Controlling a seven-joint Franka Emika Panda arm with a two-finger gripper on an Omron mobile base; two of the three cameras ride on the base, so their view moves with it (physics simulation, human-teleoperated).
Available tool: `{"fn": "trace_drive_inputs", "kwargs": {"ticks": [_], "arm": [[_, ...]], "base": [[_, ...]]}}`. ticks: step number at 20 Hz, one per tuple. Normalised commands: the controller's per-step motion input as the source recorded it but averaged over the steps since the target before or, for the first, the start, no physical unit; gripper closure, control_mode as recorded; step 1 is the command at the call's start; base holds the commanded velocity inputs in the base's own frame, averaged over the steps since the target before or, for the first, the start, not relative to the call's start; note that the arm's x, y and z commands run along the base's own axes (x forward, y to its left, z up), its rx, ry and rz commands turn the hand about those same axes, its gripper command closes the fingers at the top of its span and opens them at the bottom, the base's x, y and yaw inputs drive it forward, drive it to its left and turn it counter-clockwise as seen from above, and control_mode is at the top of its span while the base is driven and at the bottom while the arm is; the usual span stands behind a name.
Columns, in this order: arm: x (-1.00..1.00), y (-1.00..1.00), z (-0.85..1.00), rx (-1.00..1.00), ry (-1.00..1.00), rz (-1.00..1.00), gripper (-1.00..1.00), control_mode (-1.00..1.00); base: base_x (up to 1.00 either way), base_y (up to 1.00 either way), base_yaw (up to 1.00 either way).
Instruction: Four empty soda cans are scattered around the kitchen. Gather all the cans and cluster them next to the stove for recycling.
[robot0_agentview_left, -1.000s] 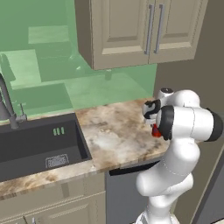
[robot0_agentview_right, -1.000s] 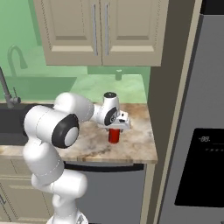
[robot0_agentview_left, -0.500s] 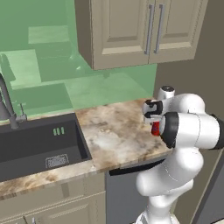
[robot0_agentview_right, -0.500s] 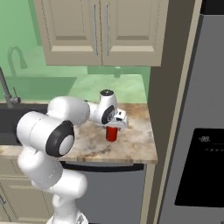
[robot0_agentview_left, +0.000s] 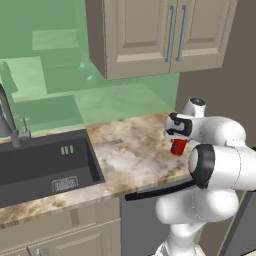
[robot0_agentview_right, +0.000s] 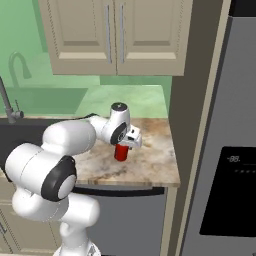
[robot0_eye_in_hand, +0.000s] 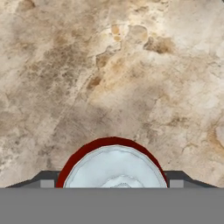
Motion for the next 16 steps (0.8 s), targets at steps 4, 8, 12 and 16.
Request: {"fn": "trace_drive_inputs", "kwargs": {"ticks": [4, 8, 12, 16], "arm": [[-0.20, 0.35, 0.04, 0.04, -0.04, -0.03, 1.00, -1.00], [0.00, 0.43, 0.00, 0.00, -0.02, -0.08, 1.00, -1.00], [0.00, 0.12, -0.01, 0.00, 0.00, -0.06, 1.00, -1.00], [-0.02, 0.32, -0.05, 0.00, -0.01, -0.13, 1.00, -1.00]], "base": [[0.00, 0.00, 0.00], [0.00, 0.00, 0.00], [0.00, 0.00, 0.00], [0.00, 0.00, 0.00]]}}
